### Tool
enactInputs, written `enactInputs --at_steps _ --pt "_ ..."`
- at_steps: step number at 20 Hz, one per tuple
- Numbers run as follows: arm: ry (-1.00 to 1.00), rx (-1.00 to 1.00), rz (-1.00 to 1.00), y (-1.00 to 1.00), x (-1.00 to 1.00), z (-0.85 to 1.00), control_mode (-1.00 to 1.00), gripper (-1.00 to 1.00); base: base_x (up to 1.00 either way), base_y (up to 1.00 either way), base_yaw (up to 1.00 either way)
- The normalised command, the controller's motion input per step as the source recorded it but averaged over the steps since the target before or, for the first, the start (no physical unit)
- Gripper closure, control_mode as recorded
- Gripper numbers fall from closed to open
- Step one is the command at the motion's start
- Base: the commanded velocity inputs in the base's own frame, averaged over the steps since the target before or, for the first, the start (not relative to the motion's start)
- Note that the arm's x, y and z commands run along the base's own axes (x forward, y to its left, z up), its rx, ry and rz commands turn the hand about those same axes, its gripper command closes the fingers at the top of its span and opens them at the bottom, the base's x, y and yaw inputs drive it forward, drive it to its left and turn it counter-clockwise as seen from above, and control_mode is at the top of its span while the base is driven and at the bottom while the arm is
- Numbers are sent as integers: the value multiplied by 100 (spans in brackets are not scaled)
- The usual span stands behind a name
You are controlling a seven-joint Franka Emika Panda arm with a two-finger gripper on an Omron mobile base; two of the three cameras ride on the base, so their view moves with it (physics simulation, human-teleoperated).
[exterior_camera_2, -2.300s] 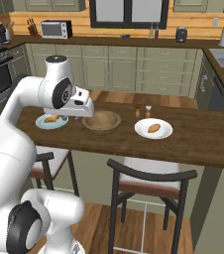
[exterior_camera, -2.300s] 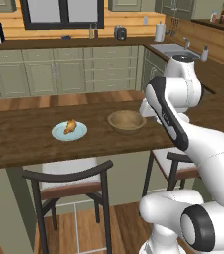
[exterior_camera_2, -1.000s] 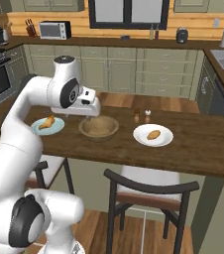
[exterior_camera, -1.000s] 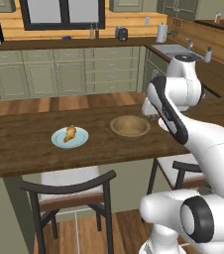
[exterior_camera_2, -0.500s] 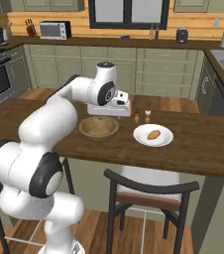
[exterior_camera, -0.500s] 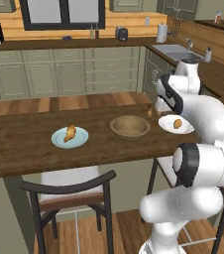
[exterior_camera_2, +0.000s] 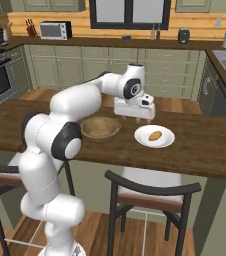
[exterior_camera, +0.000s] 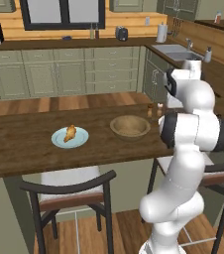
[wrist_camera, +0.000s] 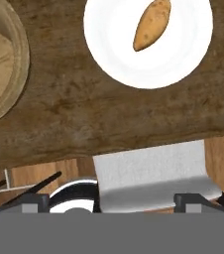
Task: Pick the chicken drumstick and potato from their plates and place them in the bowl. Then put the bowl in the fridge.
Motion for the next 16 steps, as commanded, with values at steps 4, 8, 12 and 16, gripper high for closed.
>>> enactInputs --at_steps 4,8,12,16 --pt "3 0 -18 -46 47 -52 -100 -100 0 0 0" --pt "0 0 -24 -23 80 -59 -100 -100 0 0 0" --pt "-8 0 -20 -2 56 -70 -100 -100 0 0 0" --pt "0 0 -15 -18 69 -38 -100 -100 0 0 0"
